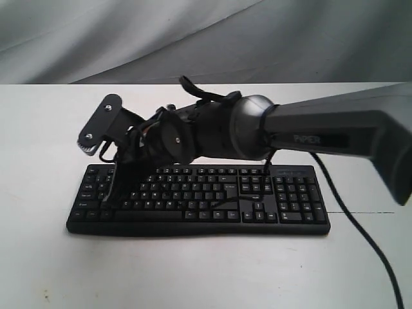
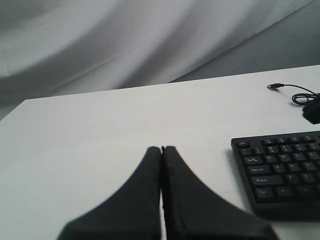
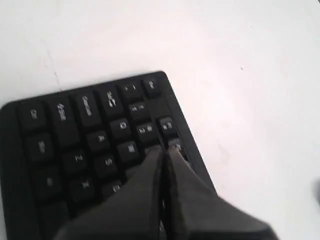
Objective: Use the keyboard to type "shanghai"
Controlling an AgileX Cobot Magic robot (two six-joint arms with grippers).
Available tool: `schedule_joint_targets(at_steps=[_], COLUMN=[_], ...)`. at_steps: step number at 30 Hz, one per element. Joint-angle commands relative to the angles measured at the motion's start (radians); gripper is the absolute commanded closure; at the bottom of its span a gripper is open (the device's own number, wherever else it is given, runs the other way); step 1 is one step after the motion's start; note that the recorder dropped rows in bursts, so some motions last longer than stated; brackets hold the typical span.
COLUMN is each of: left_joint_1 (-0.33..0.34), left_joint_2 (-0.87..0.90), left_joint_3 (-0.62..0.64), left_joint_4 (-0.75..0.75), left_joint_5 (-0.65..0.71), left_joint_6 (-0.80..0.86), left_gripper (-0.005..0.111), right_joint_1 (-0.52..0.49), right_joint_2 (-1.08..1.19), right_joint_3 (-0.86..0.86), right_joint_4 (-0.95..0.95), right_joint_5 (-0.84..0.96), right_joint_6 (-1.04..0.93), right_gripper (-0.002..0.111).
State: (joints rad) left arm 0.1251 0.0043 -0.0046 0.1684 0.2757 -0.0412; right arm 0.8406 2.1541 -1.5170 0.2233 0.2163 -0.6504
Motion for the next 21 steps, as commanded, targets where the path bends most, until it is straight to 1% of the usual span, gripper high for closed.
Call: schedule_joint_targets(at_steps=[1, 7, 21], left_joint_1=[-0.007, -0.007, -0.007], left_joint_2=[-0.004, -0.004, -0.004], left_joint_3=[0.005, 0.005, 0.005], left_joint_4=[-0.002, -0.002, -0.002], left_joint_5=[-0.01, -0.01, -0.01], left_joint_6=[-0.004, -0.004, -0.004], left_gripper=[0.107, 0.107, 0.107], right_joint_1=[0.035, 0.067, 0.067], right_joint_2=[0.068, 0.135, 0.199], right_joint_3=[-0.114, -0.207, -0.207], right_joint_4=[-0.003, 0.004, 0.007], right_joint_5=[0.042, 0.061, 0.058], right_joint_6=[-0.004, 0.0, 0.0], right_gripper=[0.108, 0.108, 0.108])
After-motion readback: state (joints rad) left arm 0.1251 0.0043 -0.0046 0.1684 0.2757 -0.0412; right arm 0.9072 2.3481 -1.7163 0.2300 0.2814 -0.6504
